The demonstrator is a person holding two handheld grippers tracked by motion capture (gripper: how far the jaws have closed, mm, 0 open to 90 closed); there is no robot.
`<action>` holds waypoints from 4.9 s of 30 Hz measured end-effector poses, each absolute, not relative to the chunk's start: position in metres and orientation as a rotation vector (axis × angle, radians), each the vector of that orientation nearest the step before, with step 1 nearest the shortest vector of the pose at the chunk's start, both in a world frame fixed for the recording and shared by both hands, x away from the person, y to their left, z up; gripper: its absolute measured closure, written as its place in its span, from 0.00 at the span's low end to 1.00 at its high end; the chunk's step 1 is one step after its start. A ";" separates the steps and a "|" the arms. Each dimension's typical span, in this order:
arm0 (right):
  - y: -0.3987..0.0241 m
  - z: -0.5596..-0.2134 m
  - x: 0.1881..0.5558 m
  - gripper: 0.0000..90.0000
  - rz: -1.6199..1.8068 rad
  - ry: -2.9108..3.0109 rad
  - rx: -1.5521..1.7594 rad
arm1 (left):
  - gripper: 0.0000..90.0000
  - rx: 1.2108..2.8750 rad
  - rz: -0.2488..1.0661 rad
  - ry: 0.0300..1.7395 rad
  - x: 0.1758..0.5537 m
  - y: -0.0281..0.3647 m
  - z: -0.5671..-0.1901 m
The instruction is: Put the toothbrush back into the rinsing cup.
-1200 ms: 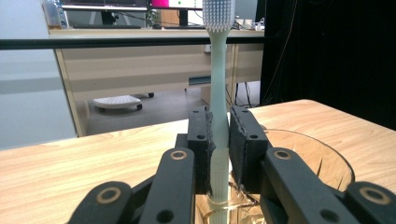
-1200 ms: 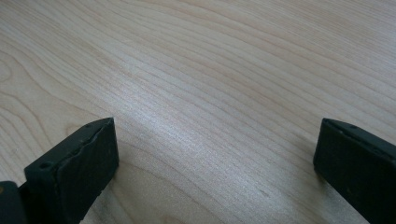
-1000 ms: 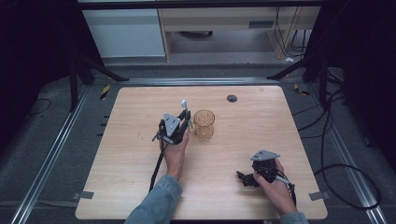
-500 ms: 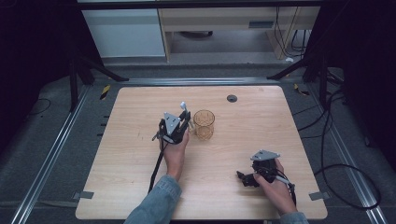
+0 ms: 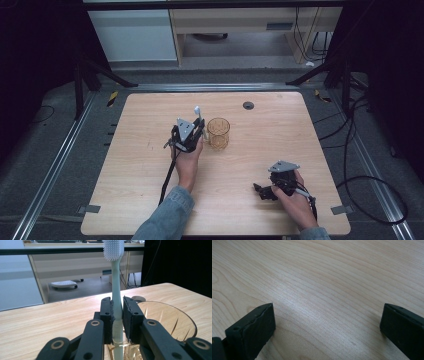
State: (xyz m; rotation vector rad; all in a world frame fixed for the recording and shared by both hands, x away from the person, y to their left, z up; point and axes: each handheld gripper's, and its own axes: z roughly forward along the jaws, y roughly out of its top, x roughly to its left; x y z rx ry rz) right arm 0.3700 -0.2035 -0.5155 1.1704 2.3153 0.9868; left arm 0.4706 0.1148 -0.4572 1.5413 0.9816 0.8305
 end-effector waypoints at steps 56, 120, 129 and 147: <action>-0.203 -0.515 0.370 0.00 0.986 2.316 1.173 | 0.66 1.645 0.807 0.952 0.456 0.123 -0.455; -0.203 -0.515 0.370 0.00 0.987 2.315 1.172 | 0.05 2.248 0.494 0.891 0.438 0.171 -0.456; -0.203 -0.516 0.370 0.00 0.988 2.315 1.173 | 0.05 2.247 0.474 0.967 0.437 0.194 -0.463; -0.203 -0.515 0.370 0.00 0.985 2.315 1.170 | 0.05 2.156 0.524 1.228 0.446 0.271 -0.478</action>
